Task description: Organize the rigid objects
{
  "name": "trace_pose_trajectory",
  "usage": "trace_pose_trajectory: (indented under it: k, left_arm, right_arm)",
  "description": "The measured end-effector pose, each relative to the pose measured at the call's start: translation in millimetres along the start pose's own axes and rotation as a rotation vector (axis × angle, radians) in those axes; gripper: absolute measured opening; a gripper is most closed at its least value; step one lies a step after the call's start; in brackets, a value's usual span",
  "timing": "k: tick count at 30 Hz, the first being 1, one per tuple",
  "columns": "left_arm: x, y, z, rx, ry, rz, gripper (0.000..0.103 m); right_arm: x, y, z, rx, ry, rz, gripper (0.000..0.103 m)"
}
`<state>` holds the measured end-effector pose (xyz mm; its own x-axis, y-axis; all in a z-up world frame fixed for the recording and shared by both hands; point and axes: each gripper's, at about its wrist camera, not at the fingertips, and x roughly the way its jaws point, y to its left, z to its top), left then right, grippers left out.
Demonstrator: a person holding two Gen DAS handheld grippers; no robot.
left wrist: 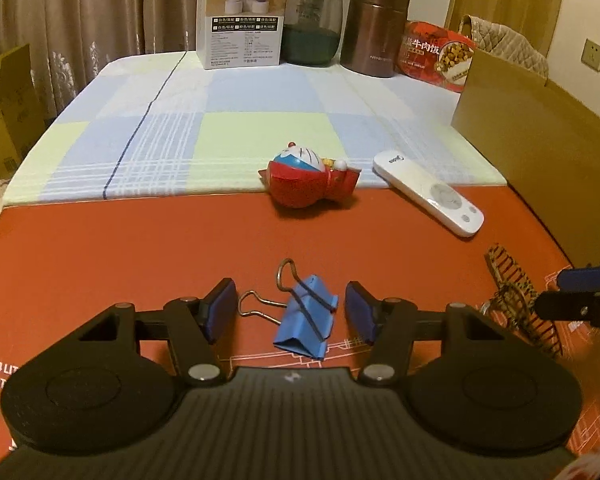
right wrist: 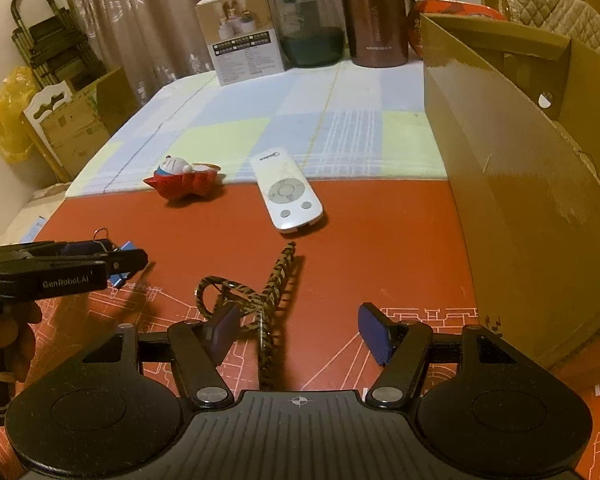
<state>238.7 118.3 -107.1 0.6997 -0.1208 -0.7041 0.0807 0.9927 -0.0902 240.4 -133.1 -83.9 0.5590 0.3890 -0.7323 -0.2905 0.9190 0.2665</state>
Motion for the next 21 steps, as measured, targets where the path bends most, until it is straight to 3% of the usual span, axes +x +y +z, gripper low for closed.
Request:
trace_pose_trajectory:
  k: [4,5,7,15,21]
  left_arm:
    - [-1,-1,1,0.012,0.006,-0.069,0.042]
    - [-1,-5,1,0.047,0.002,-0.087,0.028]
    - [0,-10,2,0.106,0.007,-0.146,0.021]
    - [-3,-22,0,0.127,0.013,-0.149,0.014]
    - [-18,-22,3,0.113,-0.02,-0.15,0.001]
  right_arm:
    - [0,2,1,-0.006,-0.003,0.008,0.063]
    - [0,2,1,-0.005,-0.003,0.008,0.063]
    - [-1,2,0,-0.005,-0.003,0.011,0.063]
    - [-1,-1,1,0.007,-0.003,0.004,0.063]
    - [-2,3,1,-0.004,-0.009,0.013,0.063]
